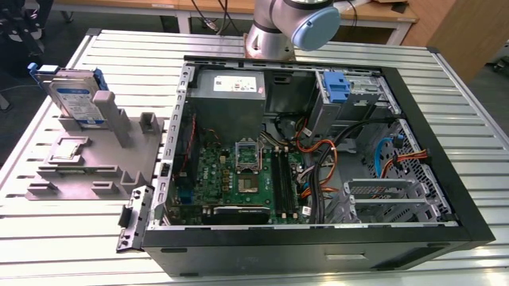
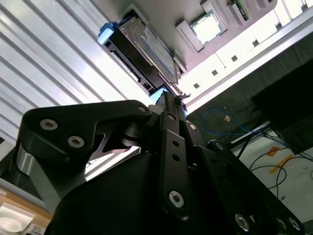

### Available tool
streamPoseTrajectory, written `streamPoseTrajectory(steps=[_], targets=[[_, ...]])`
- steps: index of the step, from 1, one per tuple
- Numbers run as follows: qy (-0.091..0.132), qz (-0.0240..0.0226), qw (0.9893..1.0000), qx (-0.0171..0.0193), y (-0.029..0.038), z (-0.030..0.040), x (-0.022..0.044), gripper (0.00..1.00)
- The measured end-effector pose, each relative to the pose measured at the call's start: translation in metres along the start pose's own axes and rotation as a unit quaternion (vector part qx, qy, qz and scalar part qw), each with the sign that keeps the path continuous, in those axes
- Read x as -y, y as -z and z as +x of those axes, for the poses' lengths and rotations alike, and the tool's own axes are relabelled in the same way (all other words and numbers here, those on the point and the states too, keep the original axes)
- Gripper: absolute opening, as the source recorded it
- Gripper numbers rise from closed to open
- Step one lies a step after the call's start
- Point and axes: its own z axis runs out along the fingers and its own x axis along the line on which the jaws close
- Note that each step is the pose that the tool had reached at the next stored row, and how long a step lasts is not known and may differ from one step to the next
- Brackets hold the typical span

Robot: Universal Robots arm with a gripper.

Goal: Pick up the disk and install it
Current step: 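Pick up the disk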

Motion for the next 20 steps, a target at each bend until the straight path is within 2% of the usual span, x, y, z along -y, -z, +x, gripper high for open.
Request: streamPoseTrajectory(steps=[11,20], targets=[[0.024,-0.0006,0.9997,-0.0011,0.0000,0.0001,0.0000,0.10],[0.044,-0.0011,0.9990,-0.0019,0.0000,0.0001,0.0000,0.10]])
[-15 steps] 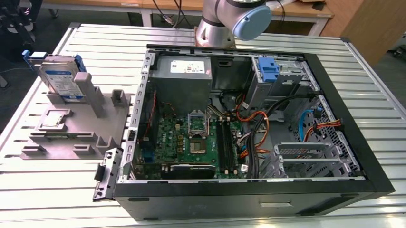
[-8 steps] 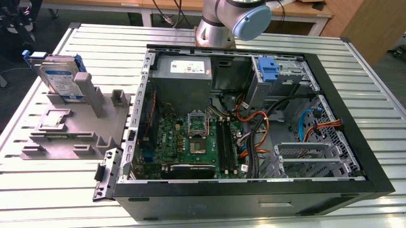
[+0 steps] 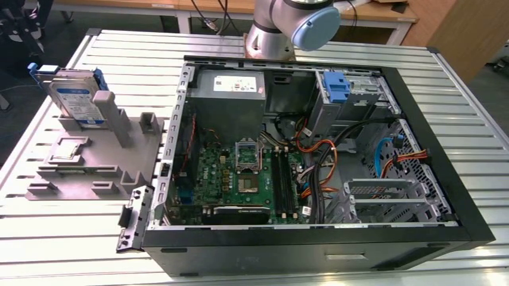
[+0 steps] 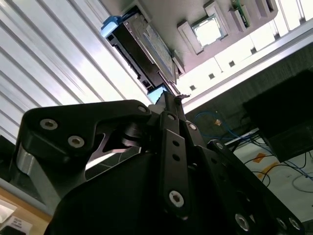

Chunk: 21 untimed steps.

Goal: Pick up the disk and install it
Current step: 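Pick up the disk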

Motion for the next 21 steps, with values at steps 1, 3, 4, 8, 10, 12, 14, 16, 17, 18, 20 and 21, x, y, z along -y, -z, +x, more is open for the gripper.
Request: streamPoseTrajectory(steps=[1,3,4,8,10,12,14,16,17,18,20,21], targets=[[0.002,0.0000,1.0000,-0.0001,0.0000,0.0000,0.0000,0.10],[0.007,-0.0002,1.0000,-0.0003,0.0000,0.0000,0.0000,0.10],[0.009,-0.0002,1.0000,-0.0004,0.0000,0.0000,0.0000,0.10],[0.017,-0.0004,0.9999,-0.0007,0.0000,0.0000,0.0000,0.10],[0.021,-0.0005,0.9998,-0.0009,0.0000,0.0000,0.0000,0.10],[0.024,-0.0006,0.9997,-0.0011,0.0000,0.0000,0.0000,0.10],[0.028,-0.0007,0.9996,-0.0013,0.0000,0.0000,0.0000,0.10],[0.032,-0.0008,0.9995,-0.0014,0.0000,0.0000,0.0000,0.10],[0.034,-0.0008,0.9994,-0.0016,0.0000,0.0000,0.0000,0.10],[0.036,-0.0009,0.9993,-0.0016,0.0000,0.0000,0.0000,0.10],[0.040,-0.0010,0.9992,-0.0018,0.0000,0.0000,0.0000,0.10],[0.042,-0.0010,0.9991,-0.0019,0.0000,0.0000,0.0000,0.10]])
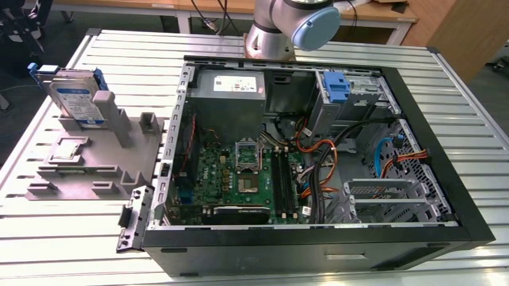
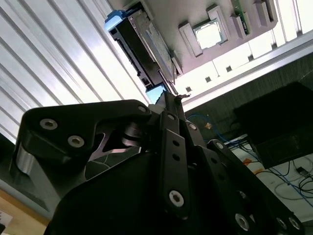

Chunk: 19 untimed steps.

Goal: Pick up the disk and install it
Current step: 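Pick up the disk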

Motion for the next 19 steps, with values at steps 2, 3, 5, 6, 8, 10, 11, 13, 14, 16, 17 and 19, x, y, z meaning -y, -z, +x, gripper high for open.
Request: streamPoseTrajectory(steps=[2,3,5,6,8,10,11,13,14,16,17,19], targets=[[0.004,-0.0001,1.0000,-0.0002,0.0000,0.0000,0.0000,0.10],[0.006,-0.0002,1.0000,-0.0003,0.0000,0.0000,0.0000,0.10],[0.010,-0.0002,0.9999,-0.0005,0.0000,0.0000,0.0000,0.10],[0.012,-0.0003,0.9999,-0.0006,0.0000,0.0000,0.0000,0.10],[0.016,-0.0004,0.9999,-0.0007,0.0000,0.0000,0.0000,0.10],[0.020,-0.0005,0.9998,-0.0009,0.0000,0.0000,0.0000,0.10],[0.022,-0.0005,0.9998,-0.0010,0.0000,0.0000,0.0000,0.10],[0.026,-0.0006,0.9997,-0.0012,0.0000,0.0000,0.0000,0.10],[0.027,-0.0007,0.9996,-0.0012,0.0000,0.0000,0.0000,0.10],[0.031,-0.0008,0.9995,-0.0014,0.0000,0.0000,0.0000,0.10],[0.033,-0.0008,0.9995,-0.0015,0.0000,0.0000,0.0000,0.10],[0.037,-0.0009,0.9993,-0.0016,0.0000,0.0000,0.0000,0.10]])
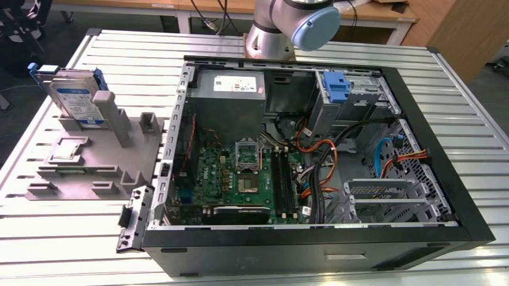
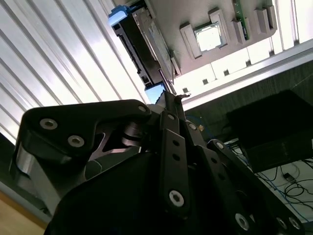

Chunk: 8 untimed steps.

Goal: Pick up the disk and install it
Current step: 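Pick up the disk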

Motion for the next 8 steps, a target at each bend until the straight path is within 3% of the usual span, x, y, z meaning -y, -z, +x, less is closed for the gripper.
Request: streamPoseTrajectory(steps=[8], targets=[[0.017,-0.0004,0.9999,-0.0008,0.0000,0.0000,0.0000,0.10]])
